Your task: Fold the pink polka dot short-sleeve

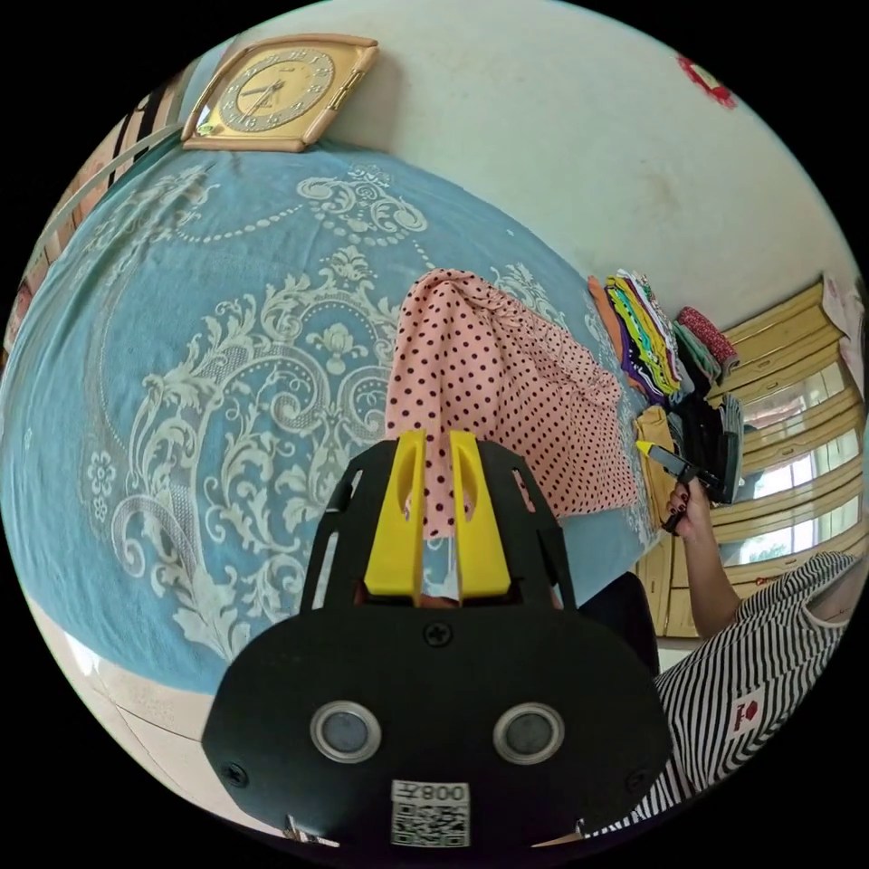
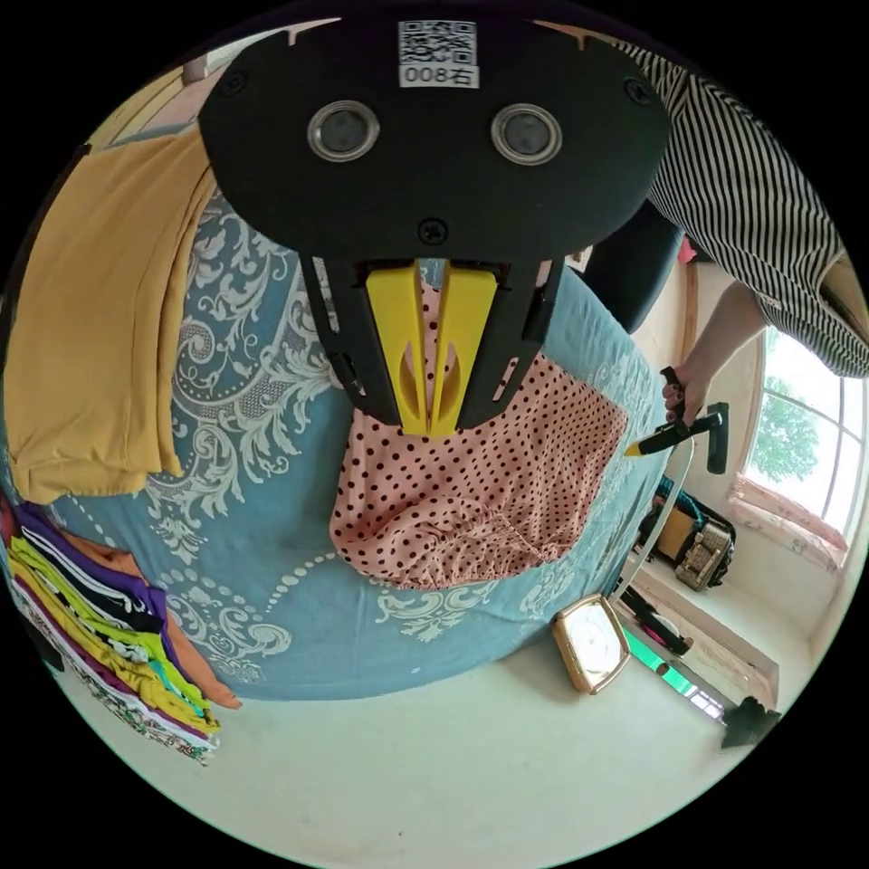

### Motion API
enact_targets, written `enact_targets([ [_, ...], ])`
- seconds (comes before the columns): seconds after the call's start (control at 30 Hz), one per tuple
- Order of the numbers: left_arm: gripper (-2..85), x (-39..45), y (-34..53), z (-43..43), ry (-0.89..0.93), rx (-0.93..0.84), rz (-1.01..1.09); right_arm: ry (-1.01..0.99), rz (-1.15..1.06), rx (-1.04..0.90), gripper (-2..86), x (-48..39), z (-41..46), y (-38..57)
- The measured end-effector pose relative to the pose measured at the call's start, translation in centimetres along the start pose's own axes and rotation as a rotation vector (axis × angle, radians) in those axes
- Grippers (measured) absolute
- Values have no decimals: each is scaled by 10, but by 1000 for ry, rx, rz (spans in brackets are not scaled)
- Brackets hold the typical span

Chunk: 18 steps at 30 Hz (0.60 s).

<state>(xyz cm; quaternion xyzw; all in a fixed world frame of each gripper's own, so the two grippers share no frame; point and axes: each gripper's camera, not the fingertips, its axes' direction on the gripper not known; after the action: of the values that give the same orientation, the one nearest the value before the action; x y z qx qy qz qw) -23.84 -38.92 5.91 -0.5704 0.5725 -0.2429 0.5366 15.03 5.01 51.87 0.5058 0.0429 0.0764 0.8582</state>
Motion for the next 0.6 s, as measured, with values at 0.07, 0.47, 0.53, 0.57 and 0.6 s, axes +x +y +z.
enact_targets([
  [0.07, 44, 5, -5, -1, 37, 16, 24, -9, -19, 3, 3, 0, 2, -14],
  [0.47, 11, 115, -123, 117, 40, -178, 360, 181, -136, -88, 0, -11, 65, -93],
  [0.53, 7, 125, -137, 127, 9, -180, 374, 180, -114, -103, 0, 0, 74, -107],
  [0.57, 5, 130, -145, 130, -5, -174, 380, 173, -110, -92, -1, 2, 73, -109],
  [0.6, 5, 131, -148, 130, -12, -167, 382, 165, -100, -57, -1, 6, 69, -113],
])
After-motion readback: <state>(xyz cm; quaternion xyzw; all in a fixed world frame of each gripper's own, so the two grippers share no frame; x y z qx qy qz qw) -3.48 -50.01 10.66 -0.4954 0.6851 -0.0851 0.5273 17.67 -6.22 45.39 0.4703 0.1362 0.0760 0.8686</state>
